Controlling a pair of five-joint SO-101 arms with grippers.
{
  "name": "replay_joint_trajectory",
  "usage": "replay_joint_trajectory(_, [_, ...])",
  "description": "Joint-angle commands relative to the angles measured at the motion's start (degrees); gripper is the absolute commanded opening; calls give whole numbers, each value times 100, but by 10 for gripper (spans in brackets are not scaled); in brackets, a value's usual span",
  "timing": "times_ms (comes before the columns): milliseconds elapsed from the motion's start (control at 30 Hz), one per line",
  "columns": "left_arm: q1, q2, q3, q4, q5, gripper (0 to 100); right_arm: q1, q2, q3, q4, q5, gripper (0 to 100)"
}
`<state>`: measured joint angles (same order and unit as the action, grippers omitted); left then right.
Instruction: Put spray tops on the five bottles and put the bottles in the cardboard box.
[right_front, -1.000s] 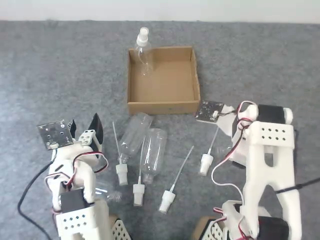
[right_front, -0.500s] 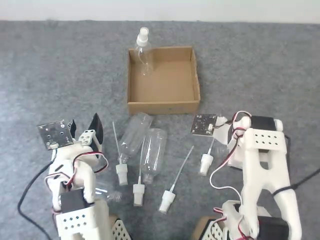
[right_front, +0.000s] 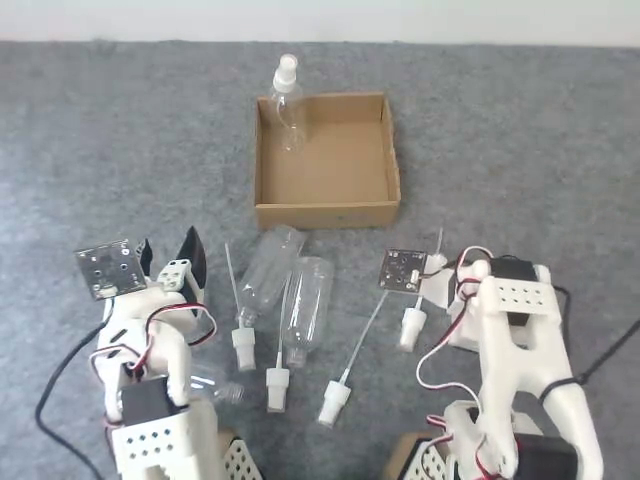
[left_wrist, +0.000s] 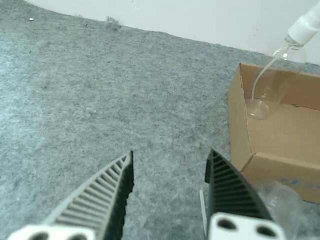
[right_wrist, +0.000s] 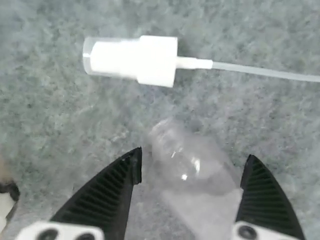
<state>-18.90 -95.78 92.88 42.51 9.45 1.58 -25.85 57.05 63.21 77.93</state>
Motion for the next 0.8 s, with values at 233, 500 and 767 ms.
replay_joint_trajectory(233, [-35, -97, -40, -185, -44, 222, 4, -207, -35, -171, -44, 117])
replay_joint_trajectory(500, [-35, -97, -40, -185, -44, 222, -163, -251, -70, -462, -1697, 117])
replay_joint_trajectory(767, [-35, -97, -40, -185, -44, 222, -215, -215, -70, -1042, -3455, 117])
